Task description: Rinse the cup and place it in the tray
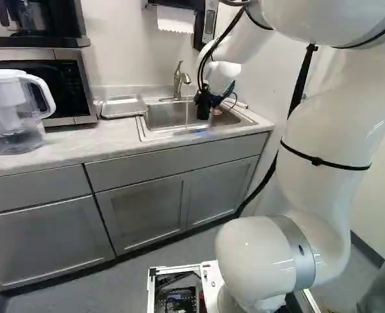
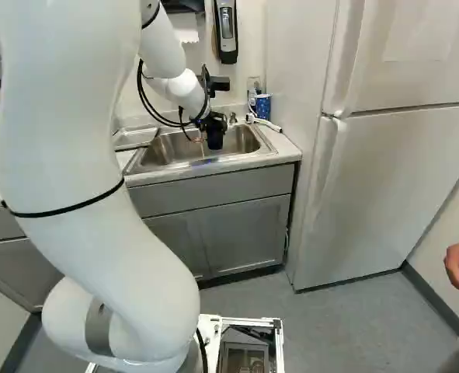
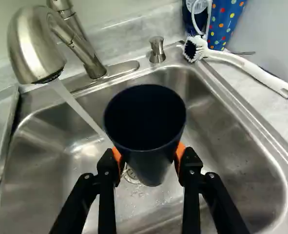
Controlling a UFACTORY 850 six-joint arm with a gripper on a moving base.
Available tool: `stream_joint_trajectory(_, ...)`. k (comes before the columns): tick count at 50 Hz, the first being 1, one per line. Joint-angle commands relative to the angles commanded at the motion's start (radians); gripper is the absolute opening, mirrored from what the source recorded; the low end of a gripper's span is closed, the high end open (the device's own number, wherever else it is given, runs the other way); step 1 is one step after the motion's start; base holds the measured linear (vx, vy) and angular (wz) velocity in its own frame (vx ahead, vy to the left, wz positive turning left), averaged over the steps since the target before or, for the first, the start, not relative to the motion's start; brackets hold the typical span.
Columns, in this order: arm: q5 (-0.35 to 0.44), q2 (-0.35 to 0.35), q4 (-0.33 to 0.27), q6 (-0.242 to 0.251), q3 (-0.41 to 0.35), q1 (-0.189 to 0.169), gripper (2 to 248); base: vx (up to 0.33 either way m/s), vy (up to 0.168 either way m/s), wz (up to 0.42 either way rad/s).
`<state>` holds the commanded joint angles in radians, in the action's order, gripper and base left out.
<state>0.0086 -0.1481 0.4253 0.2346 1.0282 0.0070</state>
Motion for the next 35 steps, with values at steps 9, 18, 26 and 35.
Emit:
stream_joint_trajectory(9, 0.0, -0.011, -0.011, -0.006, 0.012, 0.017, 121, 0.0, 0.0, 0.0)
stream_joint_trajectory(18, 0.0, -0.035, -0.022, -0.006, 0.039, 0.034, 121, 0.0, 0.0, 0.0)
stream_joint_trajectory(26, 0.0, -0.058, -0.031, -0.006, 0.064, 0.05, 121, 0.0, 0.0, 0.0)
stream_joint_trajectory(35, 0.0, -0.081, -0.044, -0.006, 0.09, 0.073, 121, 0.0, 0.0, 0.0)
